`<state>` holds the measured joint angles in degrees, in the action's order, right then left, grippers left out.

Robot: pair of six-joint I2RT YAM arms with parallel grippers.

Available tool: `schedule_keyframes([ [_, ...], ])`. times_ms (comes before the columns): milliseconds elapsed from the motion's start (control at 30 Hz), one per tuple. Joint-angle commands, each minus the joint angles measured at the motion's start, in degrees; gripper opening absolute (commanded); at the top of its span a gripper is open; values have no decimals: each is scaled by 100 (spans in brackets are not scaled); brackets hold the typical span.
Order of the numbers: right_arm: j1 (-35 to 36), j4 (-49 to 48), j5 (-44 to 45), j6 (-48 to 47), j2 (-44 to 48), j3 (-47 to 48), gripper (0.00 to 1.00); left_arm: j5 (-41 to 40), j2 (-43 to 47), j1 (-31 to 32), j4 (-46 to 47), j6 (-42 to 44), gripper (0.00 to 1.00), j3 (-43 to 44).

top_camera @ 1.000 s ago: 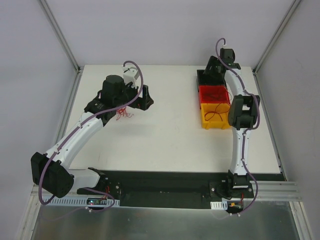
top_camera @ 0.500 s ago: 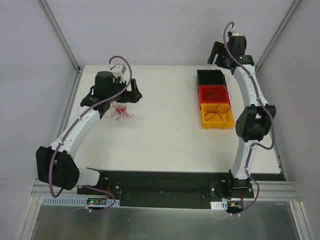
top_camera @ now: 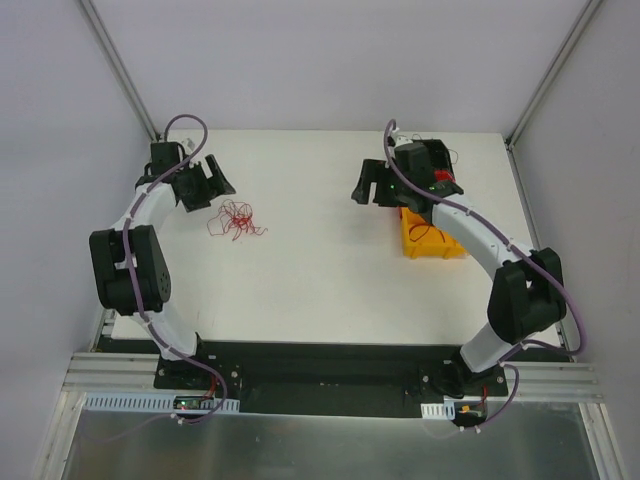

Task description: Untangle the cables

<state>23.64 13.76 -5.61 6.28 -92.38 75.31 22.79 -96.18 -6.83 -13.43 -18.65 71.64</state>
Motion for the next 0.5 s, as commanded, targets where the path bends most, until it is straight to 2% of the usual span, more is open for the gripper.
schedule_keyframes([
  [0, 403, -708, -415, 348, 282, -157, 84, 253, -462, -117, -405, 2, 84, 351],
  [100, 703, -629, -362, 259, 238, -131, 84, 637, -883, -108, -397, -304, 80, 316],
  [233, 853, -611, -397, 251, 168, -113, 84, 1412, -1341, 111, -222, -700, 50, 299],
  [267, 879, -603, -432, 242, 141, -130, 84, 1491, -1342, 234, -100, -814, 37, 185],
  [300, 897, -594, -467, 233, 124, -148, 84, 1614, -1333, 339, 67, -954, 30, 45],
  [467, 923, -602, -512, 136, 53, -428, 84, 1896, -1044, 1243, 613, -1307, 12, -334],
])
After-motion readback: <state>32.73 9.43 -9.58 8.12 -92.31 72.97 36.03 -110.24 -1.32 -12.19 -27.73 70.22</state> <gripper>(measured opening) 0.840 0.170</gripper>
